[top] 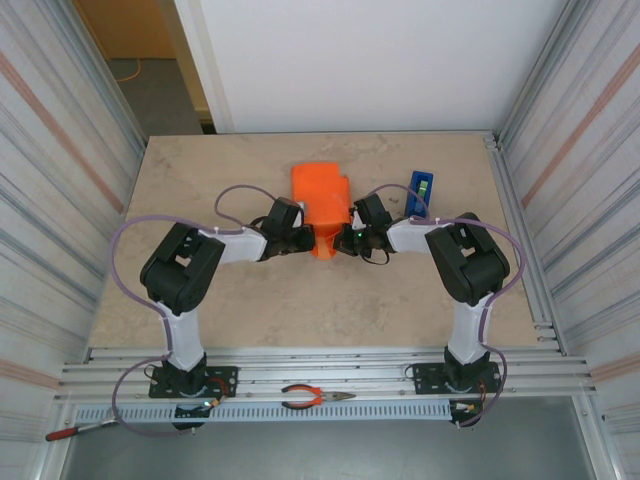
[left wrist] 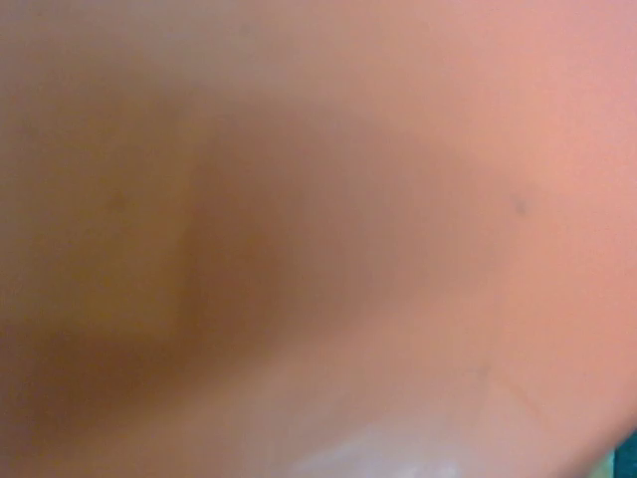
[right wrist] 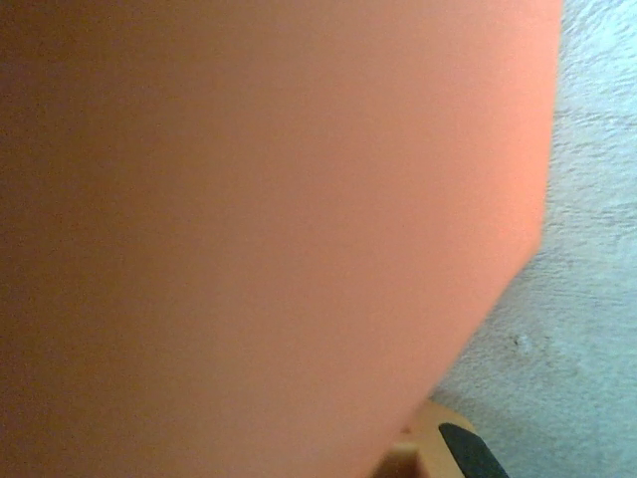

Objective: Wrap the gift box in paper

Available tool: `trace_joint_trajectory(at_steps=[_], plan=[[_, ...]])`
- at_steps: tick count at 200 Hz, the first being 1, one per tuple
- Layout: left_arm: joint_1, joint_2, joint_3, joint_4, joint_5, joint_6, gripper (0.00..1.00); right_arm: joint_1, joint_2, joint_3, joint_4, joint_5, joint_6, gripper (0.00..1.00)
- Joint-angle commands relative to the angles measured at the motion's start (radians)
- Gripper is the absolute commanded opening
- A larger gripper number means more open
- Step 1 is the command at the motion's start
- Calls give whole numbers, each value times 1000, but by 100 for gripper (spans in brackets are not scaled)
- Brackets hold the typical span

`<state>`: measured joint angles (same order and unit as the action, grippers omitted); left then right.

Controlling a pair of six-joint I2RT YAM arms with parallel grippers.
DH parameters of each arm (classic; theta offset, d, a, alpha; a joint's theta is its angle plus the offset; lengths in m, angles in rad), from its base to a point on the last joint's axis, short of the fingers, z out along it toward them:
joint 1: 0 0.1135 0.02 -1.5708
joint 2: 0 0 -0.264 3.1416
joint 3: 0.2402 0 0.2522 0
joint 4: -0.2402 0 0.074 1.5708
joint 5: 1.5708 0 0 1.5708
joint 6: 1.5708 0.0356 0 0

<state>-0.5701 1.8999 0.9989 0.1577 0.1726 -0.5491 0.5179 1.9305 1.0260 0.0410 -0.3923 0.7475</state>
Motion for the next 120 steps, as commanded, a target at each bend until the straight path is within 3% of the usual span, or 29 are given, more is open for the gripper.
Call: trace_joint_trajectory(at_steps=[1,85,120], plan=[[-14,3,22,55,-20,12,0,31,83,-19,-112,40,-21,0],[-33,32,-11,73,-51,8,0,31,81,-18,-107,28,-21,0],[-27,-11,11,34,7,20,0,29,61,-9,-119,20,-26,0]])
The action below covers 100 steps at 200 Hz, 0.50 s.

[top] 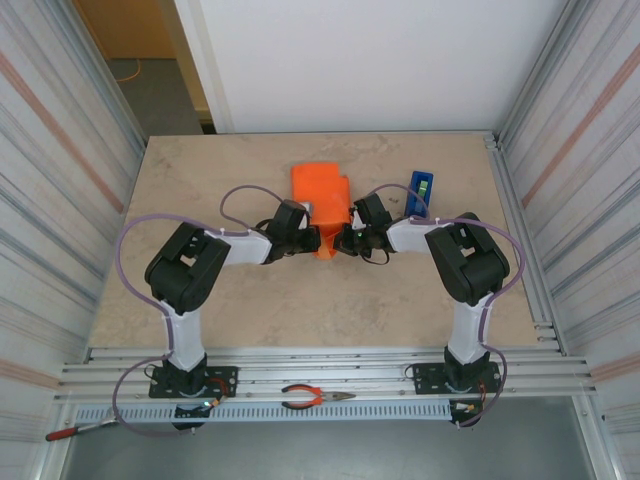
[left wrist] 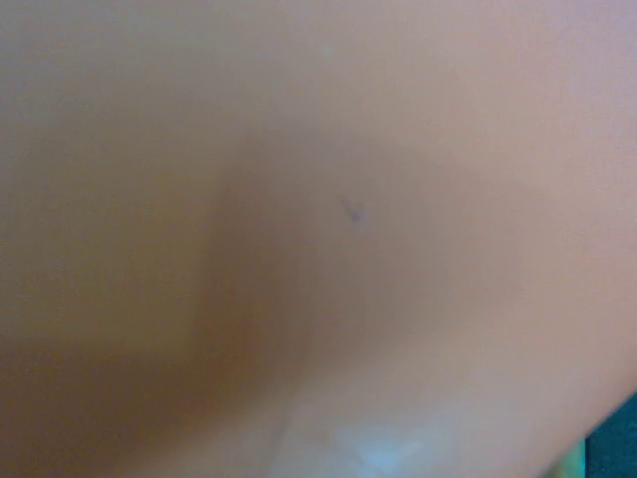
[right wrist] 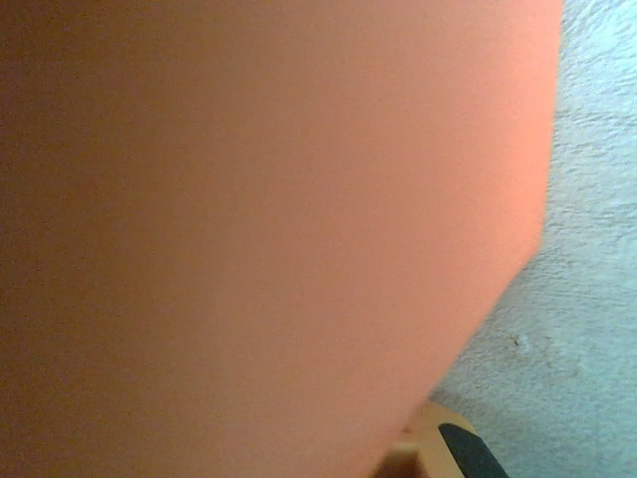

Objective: Wrap the gift box in paper

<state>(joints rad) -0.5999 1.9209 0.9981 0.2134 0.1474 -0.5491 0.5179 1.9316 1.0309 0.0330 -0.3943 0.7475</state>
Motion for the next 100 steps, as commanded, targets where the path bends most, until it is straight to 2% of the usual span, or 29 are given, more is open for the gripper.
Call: trace_joint_trajectory(at_steps=[1,10,40,50,69,100], plan=[[4,-35,12,-22,36,22,0,29,59,-13,-111,22,-26,0],[7,-61,23,-39,61,23,0,27,49,-9,-115,18,-27,0],[42,-177,9,-65,162,1,14,15,12,-4,-123,5,-27,0],[57,-216,-13,-65,180,-13,16,12,-2,-2,-126,1,-29,0],[88,-283,-55,-73,199,-28,15,4,-22,-1,-133,-8,-31,0],[129,-360,-145,-82,174,-38,2,-11,-64,-13,-141,-14,-34,0]])
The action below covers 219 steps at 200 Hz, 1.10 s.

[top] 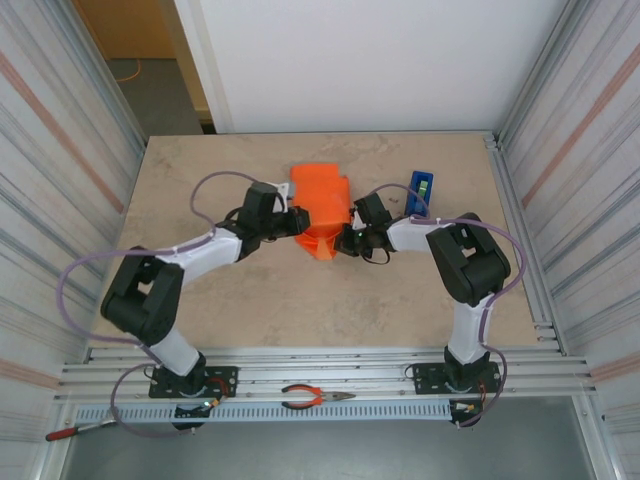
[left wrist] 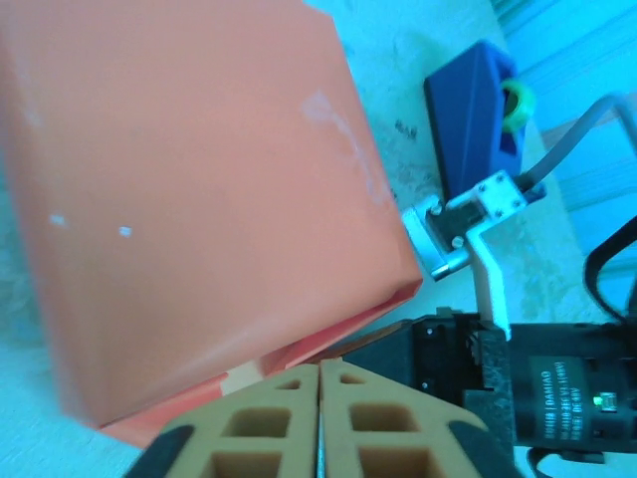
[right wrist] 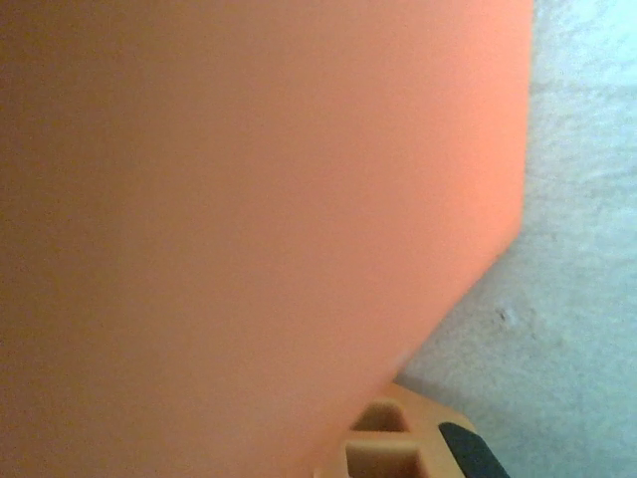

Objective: Wrap the gift box in paper

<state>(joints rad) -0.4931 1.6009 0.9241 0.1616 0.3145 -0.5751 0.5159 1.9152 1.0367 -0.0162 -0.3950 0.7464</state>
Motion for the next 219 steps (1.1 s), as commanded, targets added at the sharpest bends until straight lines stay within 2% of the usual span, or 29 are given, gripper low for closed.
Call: trace_joint_trajectory(at_steps=[1,29,78,219], plan=[[22,-42,-73,-30,7,-11,2,-9,-48,-19,-92,-13,-33,0],[25,-41,-121,-23,-5,1,0,-28,-96,-44,-94,-15,-32,0],[6,50,-138,36,-5,9,0,-45,-129,-65,-94,-15,-29,0],[-21,261,15,39,-56,68,0,3,38,22,-40,-1,3,0]])
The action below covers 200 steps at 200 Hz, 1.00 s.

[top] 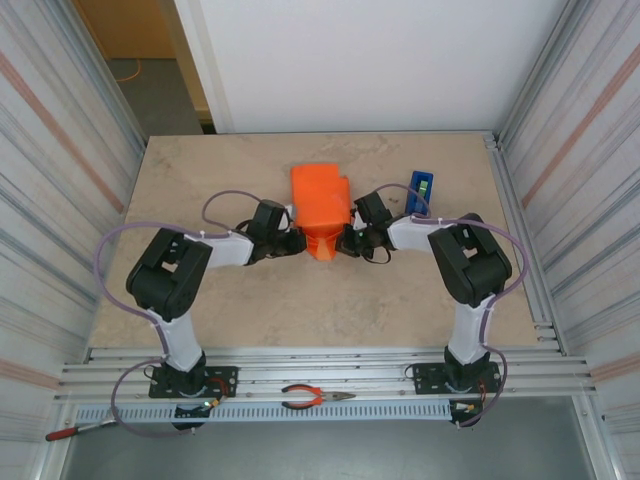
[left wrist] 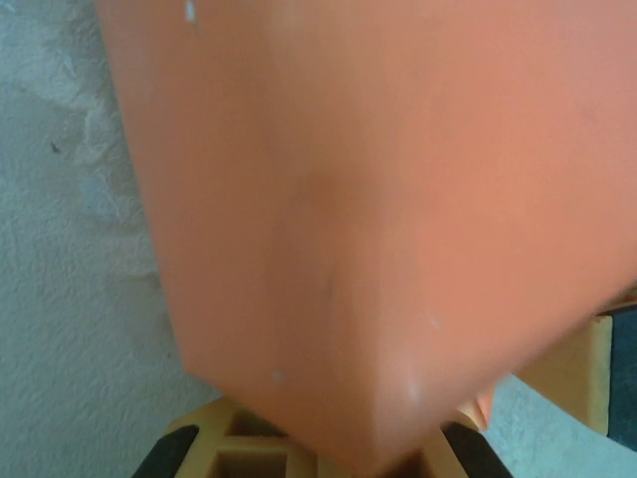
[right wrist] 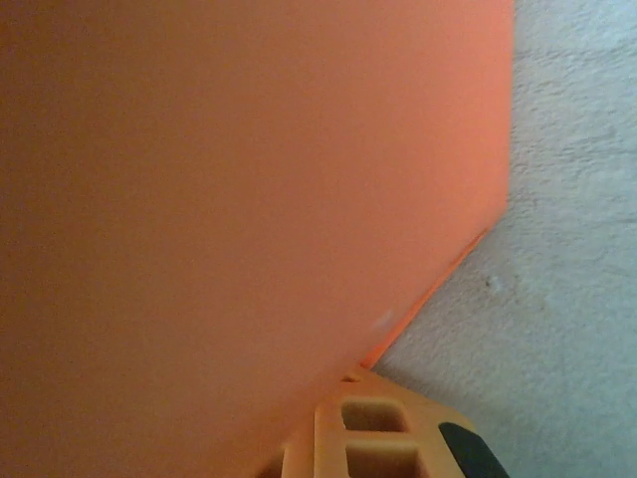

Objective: Wrap the gift box in paper

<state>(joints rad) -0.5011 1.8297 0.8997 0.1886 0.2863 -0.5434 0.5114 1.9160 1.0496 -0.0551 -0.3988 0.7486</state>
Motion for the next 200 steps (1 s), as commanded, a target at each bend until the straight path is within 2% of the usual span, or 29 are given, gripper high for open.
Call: trace_joint_trajectory(at_steps=[1,168,200], plan=[[-14,33,41,11,-29,37,0,7,38,9,0,3,0,0],[-70,202,209,41,-55,60,0,13,58,-40,-2,10,-10,0],[-72,161,191,42,-32,65,0,15,57,-37,-6,11,-12,0]])
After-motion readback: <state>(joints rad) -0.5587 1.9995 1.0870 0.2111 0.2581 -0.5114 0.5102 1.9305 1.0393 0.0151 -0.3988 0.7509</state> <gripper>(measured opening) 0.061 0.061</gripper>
